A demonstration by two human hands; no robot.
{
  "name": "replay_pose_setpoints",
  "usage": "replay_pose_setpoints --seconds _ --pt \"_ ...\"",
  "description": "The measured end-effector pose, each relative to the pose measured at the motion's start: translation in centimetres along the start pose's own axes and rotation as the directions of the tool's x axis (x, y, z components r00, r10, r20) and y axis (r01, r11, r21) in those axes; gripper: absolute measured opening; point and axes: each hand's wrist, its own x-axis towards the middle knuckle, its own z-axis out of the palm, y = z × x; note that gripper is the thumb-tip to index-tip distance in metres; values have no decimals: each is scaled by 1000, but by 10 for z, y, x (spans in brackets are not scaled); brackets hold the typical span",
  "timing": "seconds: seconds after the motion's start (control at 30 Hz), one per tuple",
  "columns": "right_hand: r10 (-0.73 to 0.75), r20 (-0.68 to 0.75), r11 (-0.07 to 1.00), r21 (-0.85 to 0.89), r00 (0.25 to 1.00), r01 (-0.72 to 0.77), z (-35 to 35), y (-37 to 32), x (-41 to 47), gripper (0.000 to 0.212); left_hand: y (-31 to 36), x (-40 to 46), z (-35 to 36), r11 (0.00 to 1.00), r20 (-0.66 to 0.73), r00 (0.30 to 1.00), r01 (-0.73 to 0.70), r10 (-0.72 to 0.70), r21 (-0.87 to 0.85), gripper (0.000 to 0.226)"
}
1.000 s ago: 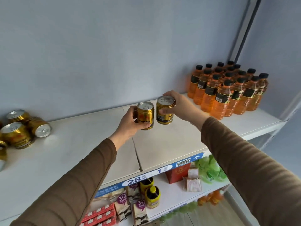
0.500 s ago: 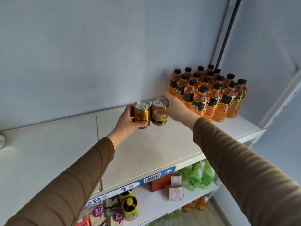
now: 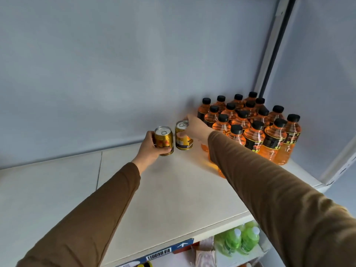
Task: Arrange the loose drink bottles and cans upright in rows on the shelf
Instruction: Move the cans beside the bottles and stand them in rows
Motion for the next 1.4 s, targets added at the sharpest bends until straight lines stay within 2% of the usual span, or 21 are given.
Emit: replay_pose_setpoints --seconds 0.2,0.43,1.07,1.27,1.4 --pt "86 9 975 -205 996 -82 13 1 35 75 -13 40 7 999 -3 1000 4 -4 34 71" --pt "136 -16 951 -277 991 -136 19 10 60 75 -25 62 18 991 -31 999 27 -23 128 73" --pt "96 -110 956 -267 989 -123 24 18 71 77 -29 70 36 973 -105 994 10 15 233 77" --pt "85 -128 950 -288 988 -119 24 20 68 76 -26 68 33 963 -65 998 12 6 270 76" --pt "77 -129 951 -287 989 -112 22 18 64 72 -25 62 21 928 -7 1000 -8 11 372 74"
